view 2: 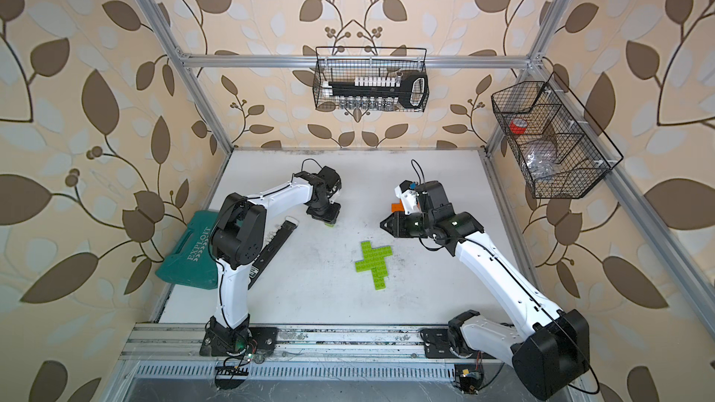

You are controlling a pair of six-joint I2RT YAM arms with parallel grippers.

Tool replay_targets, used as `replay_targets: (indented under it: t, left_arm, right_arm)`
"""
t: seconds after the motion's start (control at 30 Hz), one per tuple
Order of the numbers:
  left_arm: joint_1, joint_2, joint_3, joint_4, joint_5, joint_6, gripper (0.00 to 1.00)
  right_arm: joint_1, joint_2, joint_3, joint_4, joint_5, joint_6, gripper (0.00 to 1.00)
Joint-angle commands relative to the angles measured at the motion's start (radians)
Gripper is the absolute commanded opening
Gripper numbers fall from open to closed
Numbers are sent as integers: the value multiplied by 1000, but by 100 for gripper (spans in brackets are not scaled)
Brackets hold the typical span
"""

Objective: Assemble a small pinwheel with lego
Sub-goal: Pick up the lego brick from the center of the board.

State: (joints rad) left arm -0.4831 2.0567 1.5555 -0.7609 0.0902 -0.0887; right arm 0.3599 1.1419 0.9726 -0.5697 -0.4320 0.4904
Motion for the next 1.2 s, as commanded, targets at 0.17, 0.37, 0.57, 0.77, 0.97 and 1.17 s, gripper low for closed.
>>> replay_targets:
  t: [0.17, 0.37, 0.57, 0.77, 0.97, 1.17]
  left_arm:
    - [-2, -341, -143, 214, 217, -97, 18]
    - [-34, -510, -235, 432, 253, -101, 14]
    - [-78, -664, -346, 688, 342, 86, 2]
    - [-78, -722, -404, 875, 484, 239, 0]
    - [-76, -730, -418, 1077, 569, 334, 0]
    - [-60, -679, -329, 1121, 855, 456, 0]
  right_arm:
    - [-132, -33, -49, 77, -87, 132, 24]
    - [-152, -56, -28, 120, -58, 199, 29]
    - [-152, -79, -3, 200, -56, 214, 45]
    - [-151, -37, 74, 268, -255, 269, 51]
    - [-151, -32, 71, 525, -420, 478, 52]
    - [-149, -14, 137, 600, -501, 568, 57]
